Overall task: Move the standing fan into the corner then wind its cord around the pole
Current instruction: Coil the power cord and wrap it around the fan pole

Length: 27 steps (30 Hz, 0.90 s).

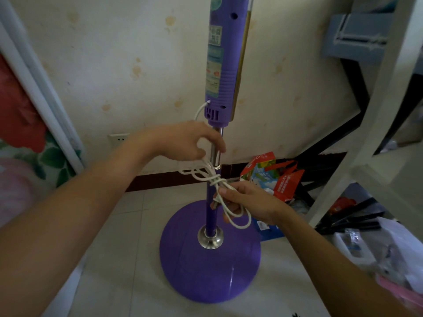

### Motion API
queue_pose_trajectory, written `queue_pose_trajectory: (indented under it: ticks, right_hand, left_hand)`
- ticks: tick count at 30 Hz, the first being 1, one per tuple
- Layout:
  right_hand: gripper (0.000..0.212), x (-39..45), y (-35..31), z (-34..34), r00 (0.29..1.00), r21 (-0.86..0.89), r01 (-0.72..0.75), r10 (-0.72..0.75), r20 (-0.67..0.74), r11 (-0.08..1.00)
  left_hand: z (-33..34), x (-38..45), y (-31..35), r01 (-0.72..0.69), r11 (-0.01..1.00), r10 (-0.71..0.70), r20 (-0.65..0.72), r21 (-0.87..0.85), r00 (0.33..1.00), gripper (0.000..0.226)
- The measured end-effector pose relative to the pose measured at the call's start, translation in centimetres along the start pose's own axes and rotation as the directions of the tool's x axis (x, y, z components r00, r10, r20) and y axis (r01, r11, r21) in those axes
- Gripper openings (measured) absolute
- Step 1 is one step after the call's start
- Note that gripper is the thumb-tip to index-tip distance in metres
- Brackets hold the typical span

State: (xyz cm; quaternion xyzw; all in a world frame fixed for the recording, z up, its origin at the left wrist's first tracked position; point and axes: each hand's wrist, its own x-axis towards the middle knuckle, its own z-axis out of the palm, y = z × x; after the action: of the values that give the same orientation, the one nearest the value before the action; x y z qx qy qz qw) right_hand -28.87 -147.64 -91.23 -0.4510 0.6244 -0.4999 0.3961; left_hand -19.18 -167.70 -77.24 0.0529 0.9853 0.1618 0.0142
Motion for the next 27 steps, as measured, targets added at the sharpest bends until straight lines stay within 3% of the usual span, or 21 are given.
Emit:
queue_pose_trajectory:
  ticks: [2,4,5,6,7,9,11,12,14,18,23,27]
  right_hand:
    - [0.043,-0.1,0.3,0.1,1.000,0.006,0.005,-0.005,0.000,1.000]
    - [0.044,0.1,0.6,0.4,1.000,0.023,0.010,-0.010,-0.003,1.000]
    - [0.044,0.3,0.8,0.6,1.000,0.034,0.009,-0.008,-0.012,0.999]
    - [0.044,0.5,1.0,0.8,1.000,0.047,0.006,-0.004,-0.028,0.999]
    - [0.044,0.7,1.2,0.8,0.999,0.061,0.003,0.000,-0.051,0.998]
    - [0.041,1.4,1.8,1.3,0.997,0.090,0.000,0.007,-0.080,0.996]
    - [0.038,2.1,2.1,1.8,0.995,0.105,-0.018,0.028,-0.098,0.994]
    - [0.036,2.5,2.2,2.1,0.993,0.100,-0.033,0.044,-0.110,0.994]
    - [0.031,3.1,2.2,2.1,0.987,0.072,-0.059,0.069,-0.145,0.996]
    - [0.023,4.9,1.7,1.9,0.977,0.044,-0.109,0.115,-0.179,0.993]
    - [0.027,6.4,1.5,1.9,0.926,-0.268,-0.140,0.030,-0.377,0.953]
    - [0.036,6.1,1.8,2.2,0.905,-0.403,-0.106,-0.081,-0.418,0.909]
  left_hand:
    - [0.0,-1.6,-0.1,-0.063,0.992,0.031,-0.275,-0.108,0.961,0.031]
    - [1.6,-3.5,-0.7,-0.102,0.983,-0.005,-0.578,-0.152,0.816,0.011]
    - [2.9,-4.3,-1.1,-0.077,0.983,-0.060,-0.684,-0.167,0.727,0.013]
    - [4.4,-4.9,-1.8,-0.027,0.976,-0.146,-0.743,-0.216,0.654,0.023]
    - [5.9,-5.1,-2.4,0.041,0.951,-0.263,-0.734,-0.306,0.626,0.034]
    - [8.4,-5.3,-3.5,0.232,0.849,-0.490,-0.544,-0.475,0.681,0.060]
    - [10.1,-5.1,-4.3,0.323,0.755,-0.569,-0.325,-0.571,0.756,0.076]
    - [10.4,-5.0,-4.7,0.304,0.723,-0.567,-0.282,-0.620,0.774,0.075]
    - [10.0,-4.7,-5.5,0.206,0.677,-0.526,-0.268,-0.707,0.807,0.063]
    - [8.6,-3.6,-6.6,0.068,0.683,-0.417,-0.311,-0.728,0.854,0.027]
    - [9.2,-3.0,-7.3,0.031,0.579,-0.459,-0.294,-0.815,0.838,0.020]
    - [9.5,-3.5,-8.1,0.003,0.524,-0.433,-0.264,-0.852,0.862,0.020]
